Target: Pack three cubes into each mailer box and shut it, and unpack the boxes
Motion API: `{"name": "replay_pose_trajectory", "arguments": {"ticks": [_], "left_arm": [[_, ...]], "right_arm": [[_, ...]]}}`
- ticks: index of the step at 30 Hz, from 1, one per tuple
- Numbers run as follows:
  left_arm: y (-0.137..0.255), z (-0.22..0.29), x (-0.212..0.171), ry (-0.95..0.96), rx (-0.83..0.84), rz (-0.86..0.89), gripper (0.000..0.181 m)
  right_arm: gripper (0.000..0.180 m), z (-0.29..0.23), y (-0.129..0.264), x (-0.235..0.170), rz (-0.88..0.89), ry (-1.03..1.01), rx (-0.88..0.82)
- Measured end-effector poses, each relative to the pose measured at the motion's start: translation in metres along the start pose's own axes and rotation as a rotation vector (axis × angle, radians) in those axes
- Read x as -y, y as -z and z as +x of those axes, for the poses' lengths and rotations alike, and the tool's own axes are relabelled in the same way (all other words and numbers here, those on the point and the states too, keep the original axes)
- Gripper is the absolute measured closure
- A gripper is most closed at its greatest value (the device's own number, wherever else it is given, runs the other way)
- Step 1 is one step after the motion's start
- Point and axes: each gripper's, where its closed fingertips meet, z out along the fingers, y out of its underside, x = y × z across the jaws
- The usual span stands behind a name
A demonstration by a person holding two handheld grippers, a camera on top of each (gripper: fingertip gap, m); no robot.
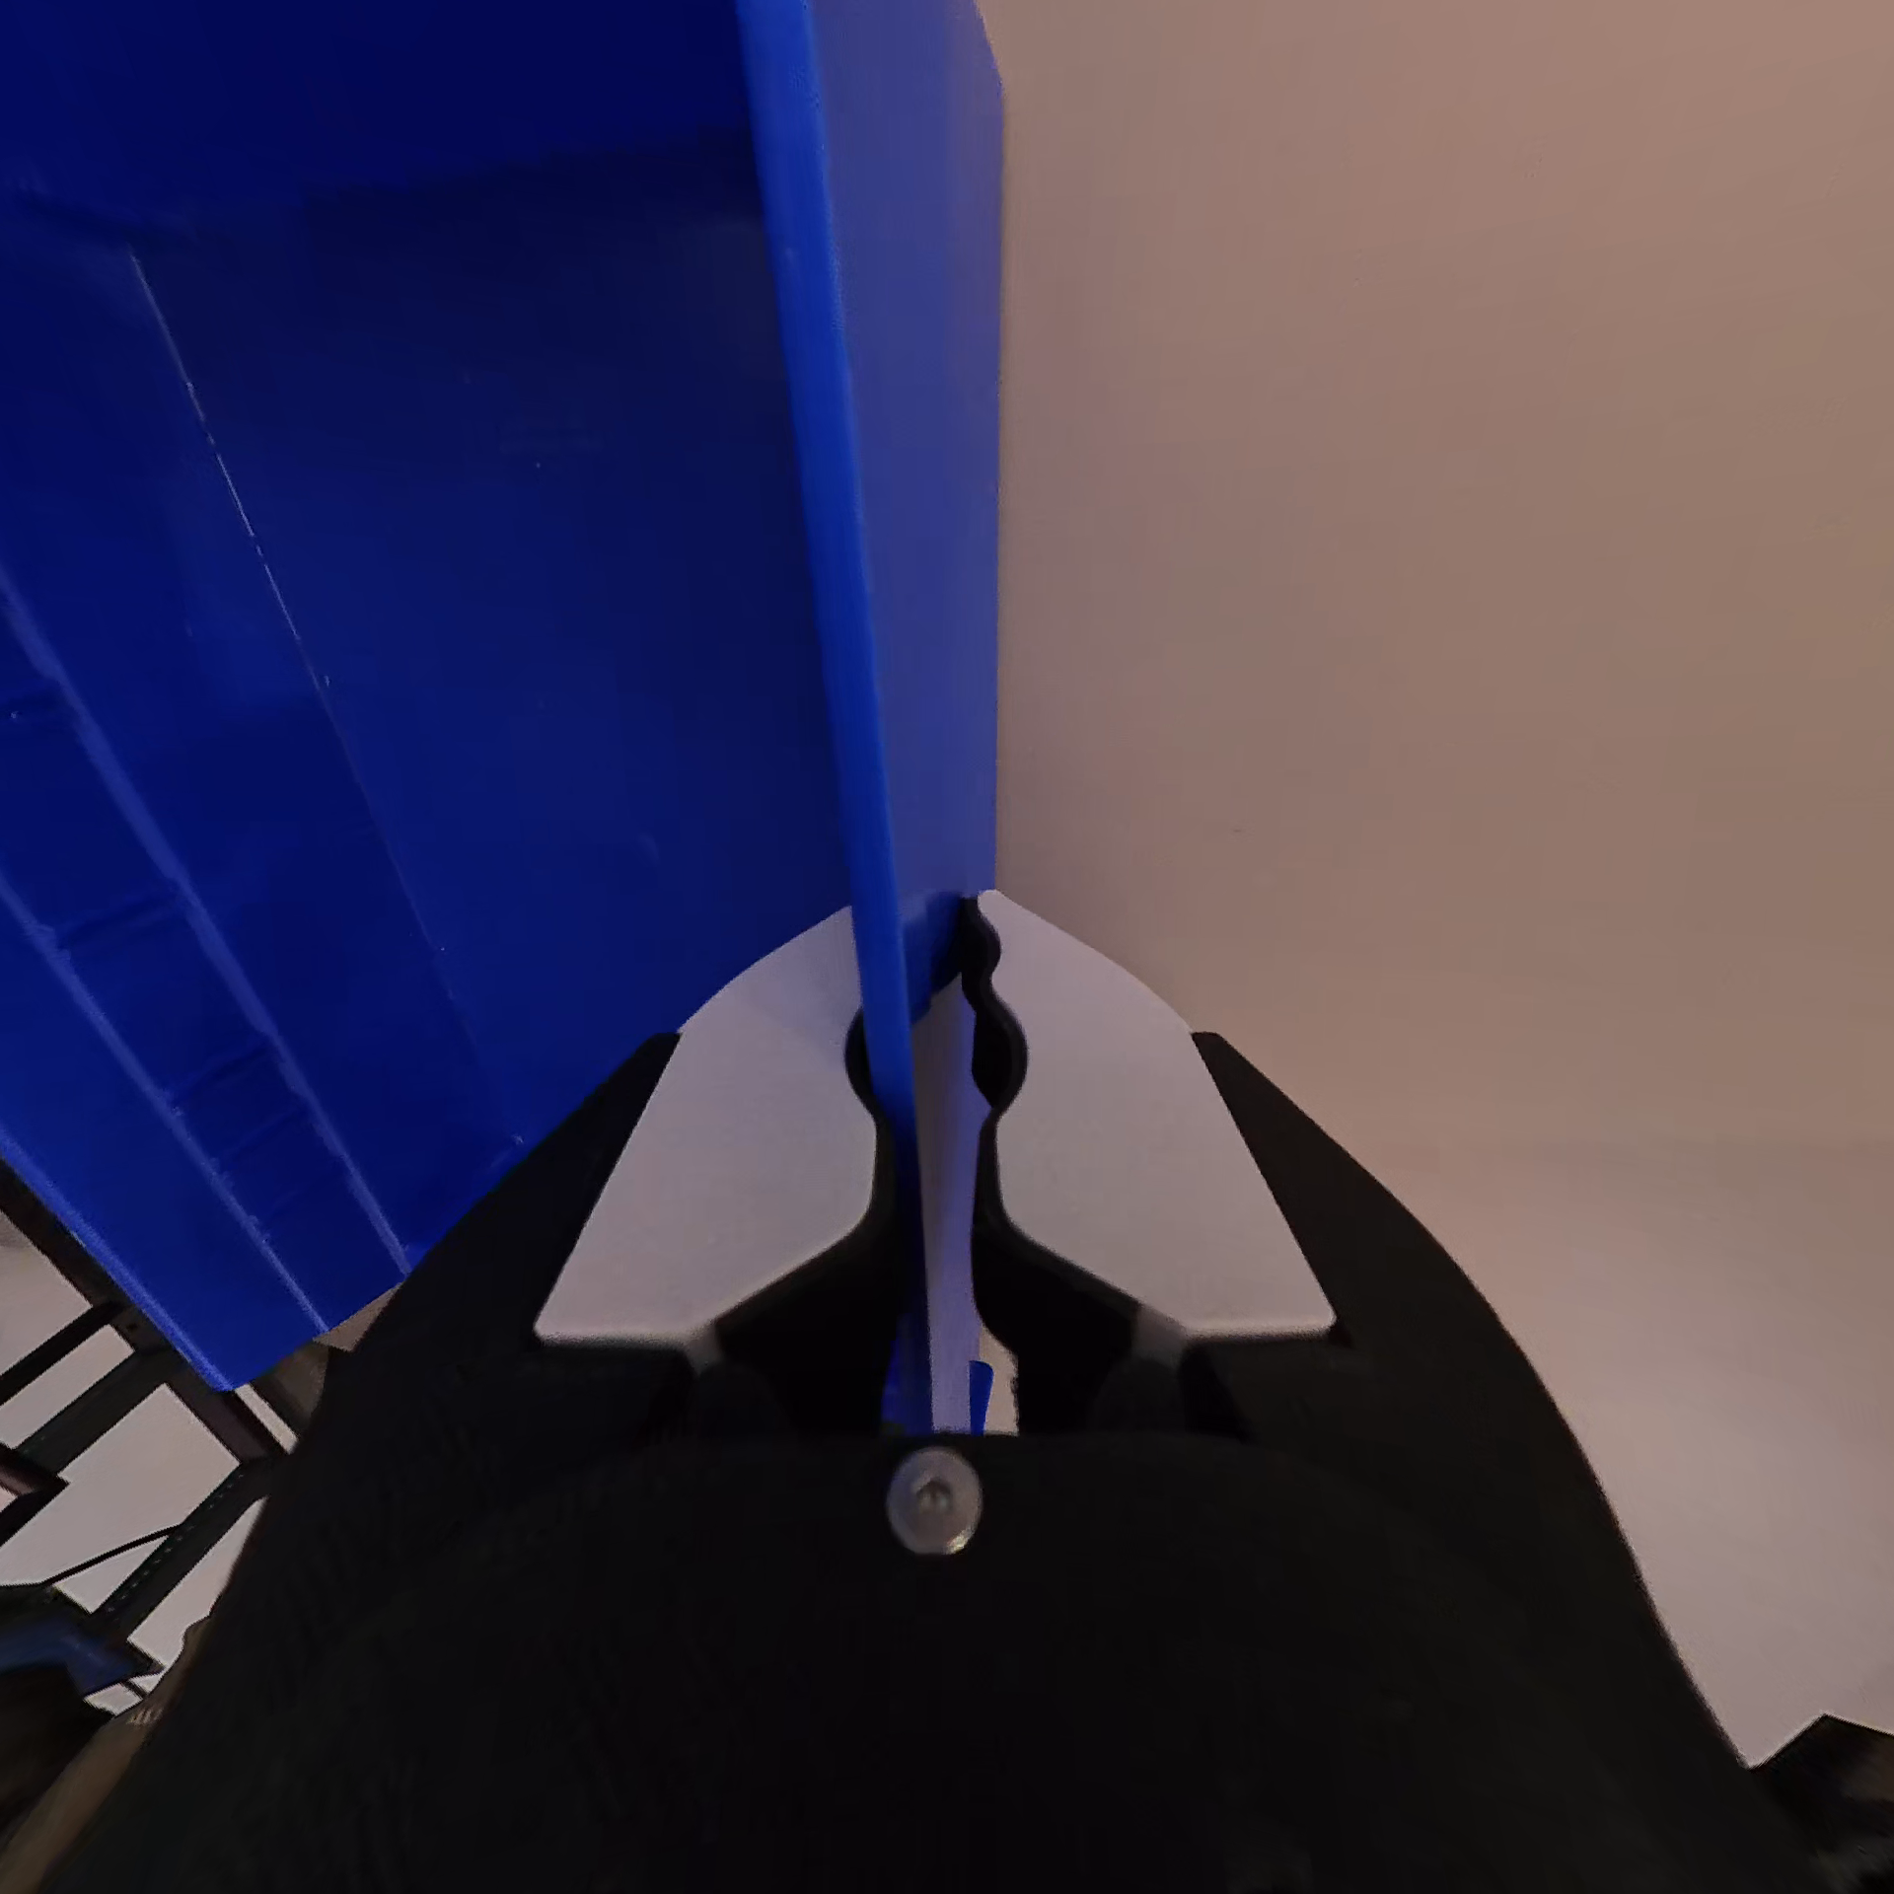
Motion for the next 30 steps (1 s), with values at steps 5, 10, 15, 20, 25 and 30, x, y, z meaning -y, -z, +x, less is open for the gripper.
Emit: {"name": "replay_pose_trajectory", "arguments": {"ticks": [5,10,15,20,25,30], "left_arm": [[-0.001,0.006,0.007,-0.084,0.02,-0.001,0.174],[-0.003,0.015,0.016,-0.18,0.023,0.0,0.173],[-0.004,0.025,0.021,-0.182,-0.026,0.011,0.174],[-0.004,0.025,0.02,-0.186,-0.04,0.028,0.174],[-0.004,0.025,0.02,-0.185,-0.046,0.03,0.174],[-0.004,0.025,0.02,-0.192,-0.032,0.021,0.174]], "right_arm": [[0.17,-0.003,-0.001,0.0,-0.006,0.007,-0.009],[0.169,-0.006,-0.002,-0.003,-0.018,0.001,-0.004],[0.169,-0.008,-0.002,-0.005,-0.029,-0.014,-0.006],[0.171,-0.008,-0.003,-0.005,-0.039,0.039,-0.029],[0.17,-0.011,-0.003,-0.001,-0.031,0.043,-0.01],[0.171,-0.01,-0.003,0.003,-0.019,0.061,-0.016]]}}
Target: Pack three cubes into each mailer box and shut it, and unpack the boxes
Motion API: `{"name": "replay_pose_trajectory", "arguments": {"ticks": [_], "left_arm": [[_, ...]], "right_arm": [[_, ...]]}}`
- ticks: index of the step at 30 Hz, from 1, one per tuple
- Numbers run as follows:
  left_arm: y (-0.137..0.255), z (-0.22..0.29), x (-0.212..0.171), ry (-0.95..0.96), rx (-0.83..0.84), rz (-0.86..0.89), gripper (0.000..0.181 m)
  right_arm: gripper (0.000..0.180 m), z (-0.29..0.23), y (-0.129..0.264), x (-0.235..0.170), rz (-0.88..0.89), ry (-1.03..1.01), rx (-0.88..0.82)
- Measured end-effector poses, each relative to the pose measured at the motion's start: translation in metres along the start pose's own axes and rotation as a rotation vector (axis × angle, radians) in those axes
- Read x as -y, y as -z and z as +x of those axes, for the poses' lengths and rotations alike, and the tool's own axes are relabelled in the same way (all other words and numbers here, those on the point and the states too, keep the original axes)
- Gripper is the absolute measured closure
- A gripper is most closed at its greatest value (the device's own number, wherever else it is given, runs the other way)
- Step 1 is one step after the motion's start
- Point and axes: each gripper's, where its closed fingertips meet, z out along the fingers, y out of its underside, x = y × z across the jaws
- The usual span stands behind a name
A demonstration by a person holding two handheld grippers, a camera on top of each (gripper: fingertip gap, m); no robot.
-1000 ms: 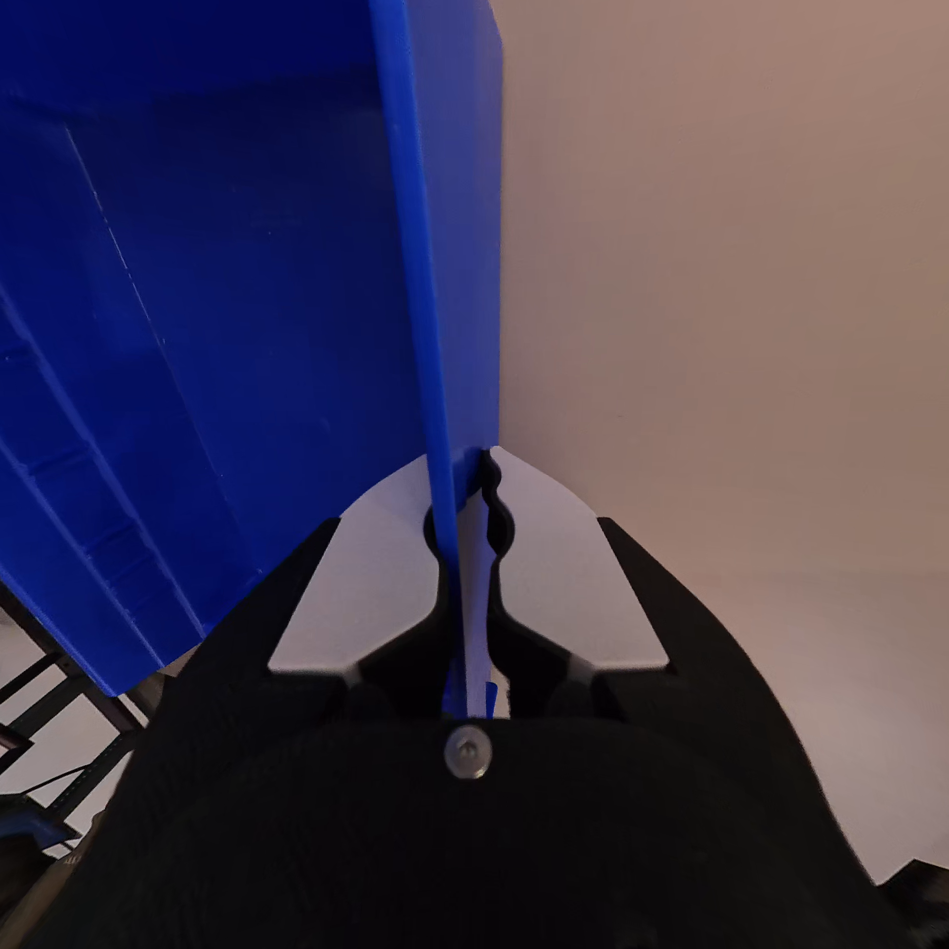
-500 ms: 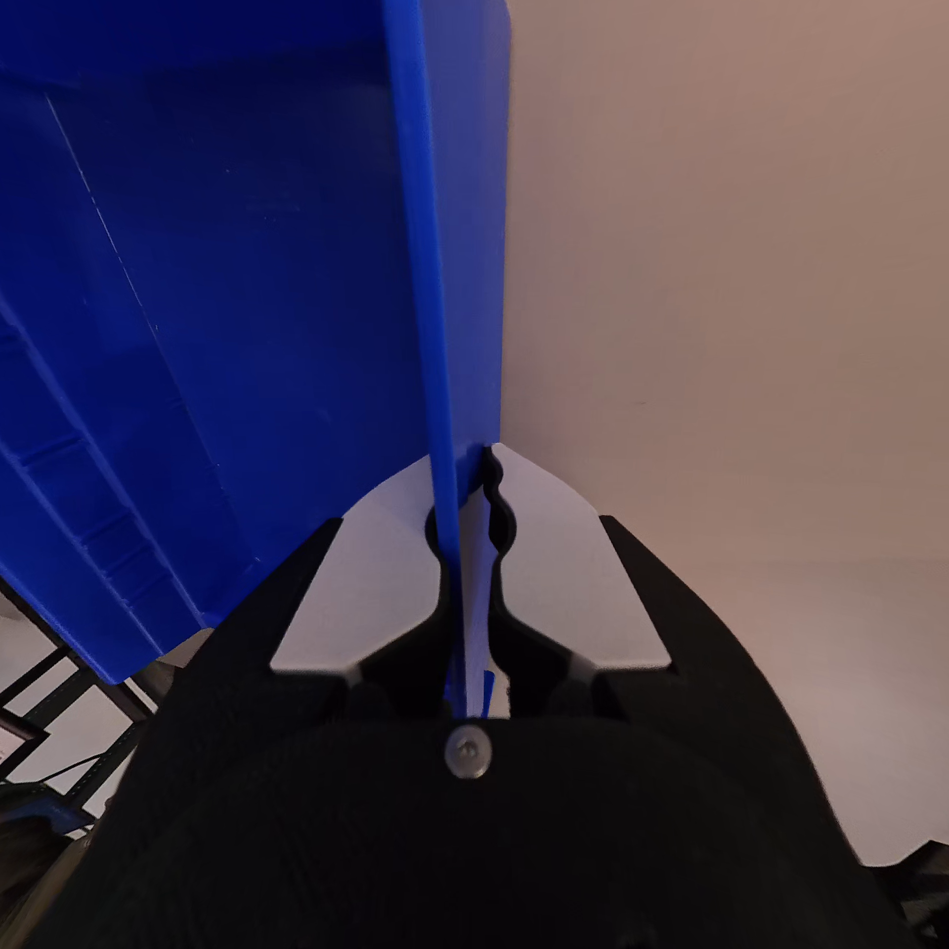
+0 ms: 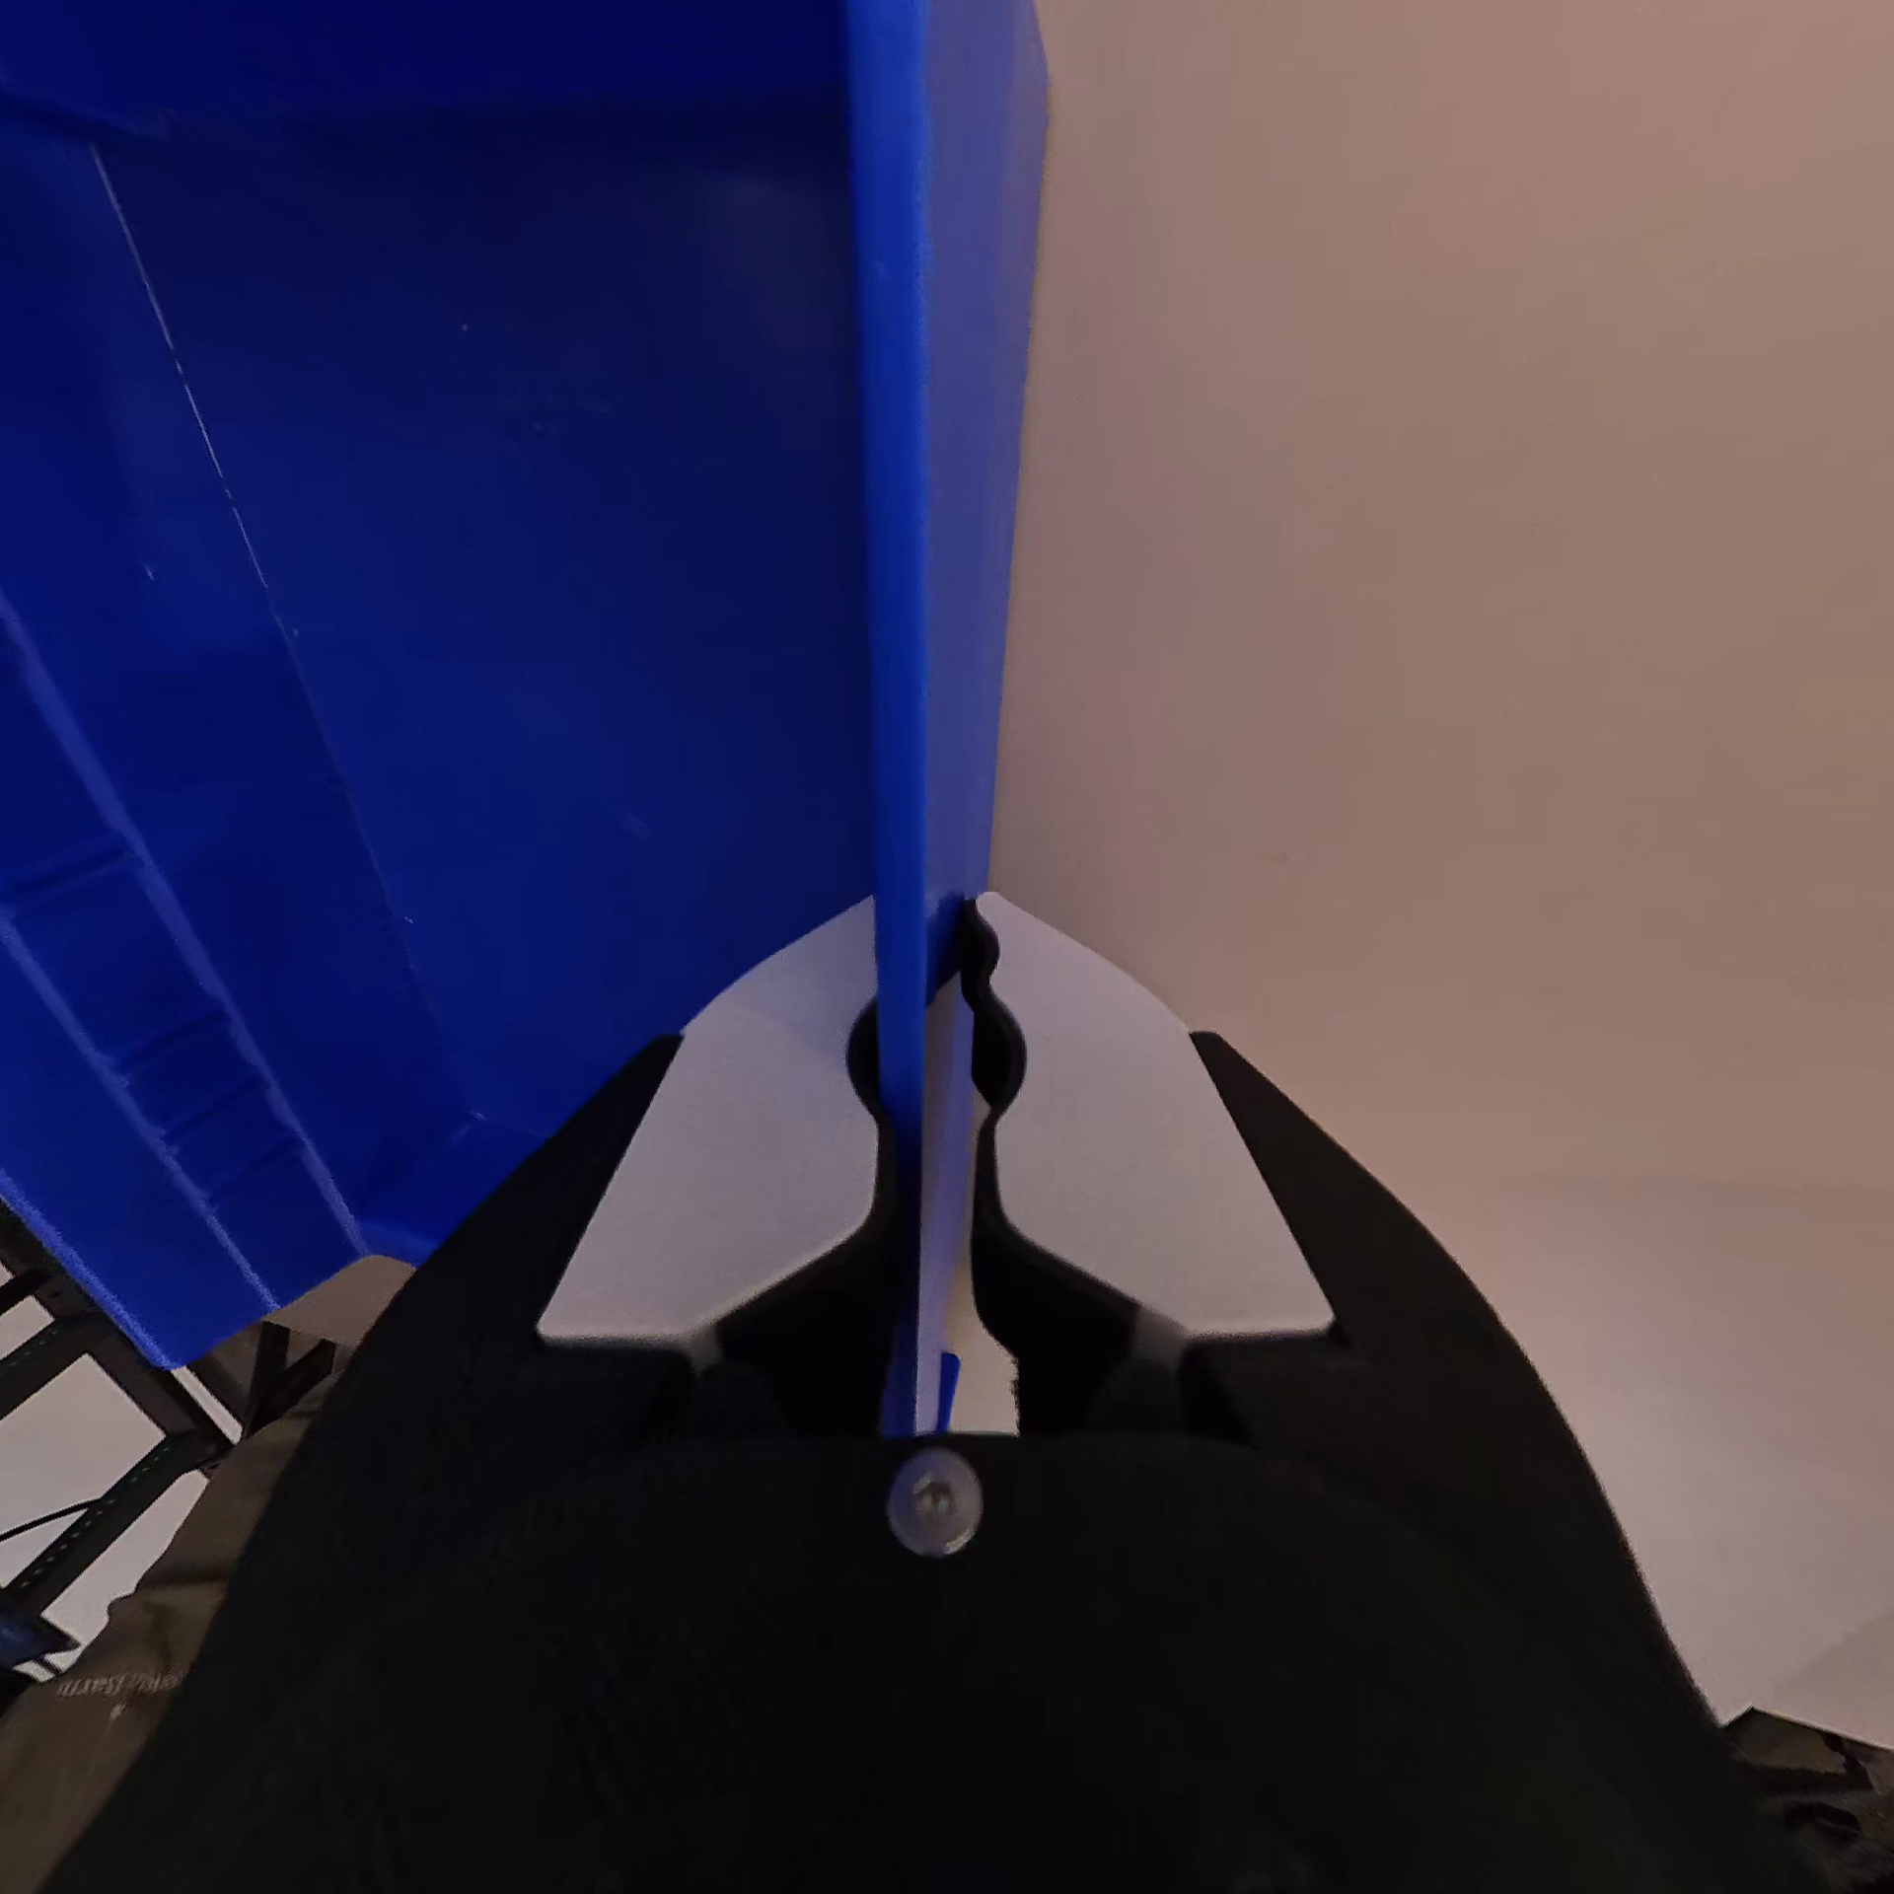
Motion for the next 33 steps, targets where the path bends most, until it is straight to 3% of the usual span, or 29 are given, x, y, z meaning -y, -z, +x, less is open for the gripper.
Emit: {"name": "replay_pose_trajectory", "arguments": {"ticks": [11,17,22,27,29,31,33], "left_arm": [[0.001,-0.002,-0.004,0.022,-0.001,0.02,0.173],[0.01,-0.005,-0.003,-0.022,0.083,0.116,0.167],[0.054,0.006,0.024,-0.007,0.006,0.507,0.17],[0.145,0.038,0.05,-0.041,-0.141,1.052,0.156],[0.186,0.064,0.048,-0.096,-0.253,1.298,0.145],[0.219,0.092,0.036,-0.178,-0.354,1.537,0.145],[0.233,0.101,0.031,-0.195,-0.295,1.656,0.146]], "right_arm": [[0.168,-0.001,0.0,0.008,0.032,0.014,0.01],[0.152,-0.002,0.004,0.009,0.062,-0.025,0.107],[0.145,0.002,0.04,0.02,0.236,-0.041,0.074],[0.145,-0.004,0.106,0.039,0.565,-0.006,0.03],[0.145,-0.014,0.14,0.042,0.725,0.037,0.016],[0.145,-0.031,0.174,0.042,0.888,0.11,0.017],[0.146,-0.054,0.205,0.036,1.032,0.216,0.027]]}}
